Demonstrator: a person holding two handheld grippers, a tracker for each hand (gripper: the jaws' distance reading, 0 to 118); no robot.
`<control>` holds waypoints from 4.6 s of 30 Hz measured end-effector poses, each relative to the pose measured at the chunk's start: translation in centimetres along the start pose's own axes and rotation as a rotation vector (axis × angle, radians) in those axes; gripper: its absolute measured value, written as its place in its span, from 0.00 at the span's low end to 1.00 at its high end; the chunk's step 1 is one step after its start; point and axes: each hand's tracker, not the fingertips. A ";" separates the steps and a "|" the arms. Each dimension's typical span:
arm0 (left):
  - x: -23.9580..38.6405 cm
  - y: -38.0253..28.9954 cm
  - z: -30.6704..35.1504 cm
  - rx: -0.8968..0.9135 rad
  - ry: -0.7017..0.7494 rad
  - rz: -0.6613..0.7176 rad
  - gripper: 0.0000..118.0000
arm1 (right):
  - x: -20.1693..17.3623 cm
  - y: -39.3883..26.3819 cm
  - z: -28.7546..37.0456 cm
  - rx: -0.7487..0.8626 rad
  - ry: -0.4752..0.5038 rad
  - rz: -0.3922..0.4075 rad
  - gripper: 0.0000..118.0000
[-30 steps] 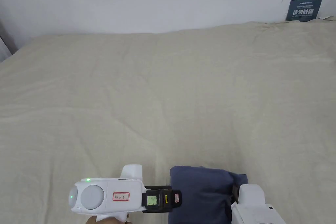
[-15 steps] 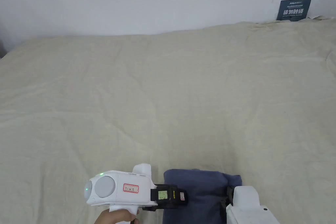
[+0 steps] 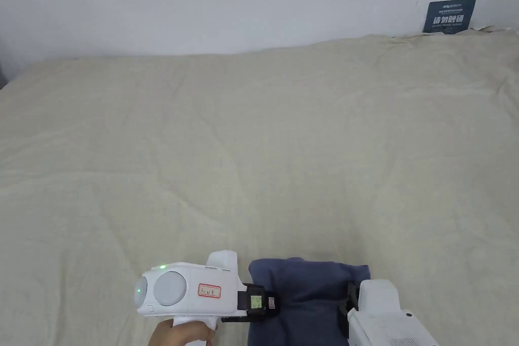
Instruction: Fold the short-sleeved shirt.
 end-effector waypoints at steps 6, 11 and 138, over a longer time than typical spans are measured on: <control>0.2 0.7 1.4 0.013 -0.006 -0.027 0.09 | 0.5 3.7 3.2 0.139 0.018 -0.009 0.00; 0.4 1.7 3.6 0.028 0.022 -0.069 0.09 | 0.3 8.4 6.9 0.266 0.019 0.012 0.00; 8.2 -1.6 14.3 1.224 0.661 -0.427 0.00 | -0.8 18.3 11.5 0.621 -0.106 0.093 0.00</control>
